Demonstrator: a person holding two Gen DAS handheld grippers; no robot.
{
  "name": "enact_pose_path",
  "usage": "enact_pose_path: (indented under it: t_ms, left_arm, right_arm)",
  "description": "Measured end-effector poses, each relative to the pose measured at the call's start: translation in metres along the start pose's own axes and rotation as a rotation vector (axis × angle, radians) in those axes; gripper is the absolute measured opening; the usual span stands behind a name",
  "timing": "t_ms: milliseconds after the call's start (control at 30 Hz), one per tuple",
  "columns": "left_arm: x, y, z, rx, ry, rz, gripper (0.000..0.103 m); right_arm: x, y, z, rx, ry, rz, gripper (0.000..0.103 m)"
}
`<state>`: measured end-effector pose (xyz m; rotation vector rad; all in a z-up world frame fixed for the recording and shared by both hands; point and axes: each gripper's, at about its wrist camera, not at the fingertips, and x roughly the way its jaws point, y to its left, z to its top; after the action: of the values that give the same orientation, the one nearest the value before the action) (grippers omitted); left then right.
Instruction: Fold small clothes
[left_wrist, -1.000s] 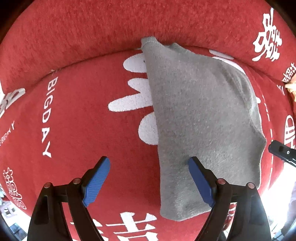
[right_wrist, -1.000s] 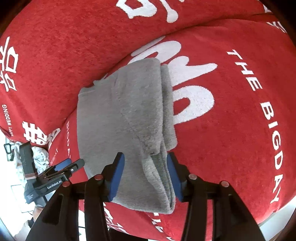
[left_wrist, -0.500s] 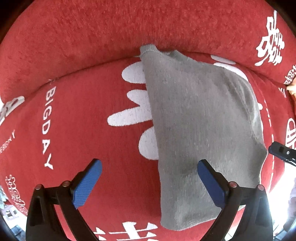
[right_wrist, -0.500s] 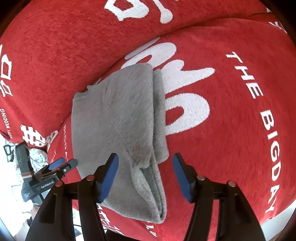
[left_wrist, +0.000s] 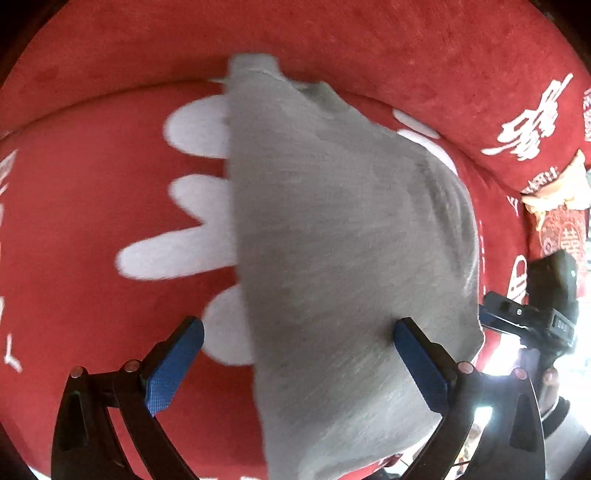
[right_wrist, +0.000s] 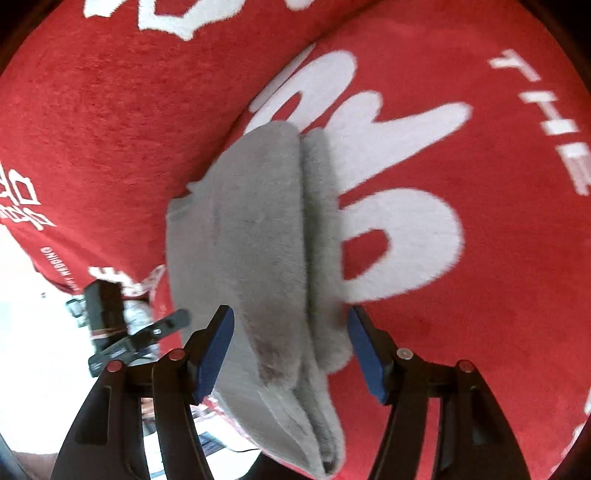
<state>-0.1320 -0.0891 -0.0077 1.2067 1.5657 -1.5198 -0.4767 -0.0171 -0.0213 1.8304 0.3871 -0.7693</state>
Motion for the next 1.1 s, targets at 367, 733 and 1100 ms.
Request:
enact_pose_path:
  t_ms: [367,733,1100]
  left_arm:
    - [0.027,-0.038,0.008,0.063,0.010,0.032,0.103]
    - [-0.012,-0.036,-0.004,0.070,-0.081,-0.042,0.057]
    - [-0.078,-0.014,-0.041,0.090,-0.149,-0.090,0.057]
  right_arm:
    - [0.029,0.019,0.012,-0.062,0.033,0.029,0.073]
    - [0.023,0.037,-0.009,0.005,-0.011,0.158,0.036]
    - [0.032,0.101,-0.050,-0.041,-0.011,0.216,0.036]
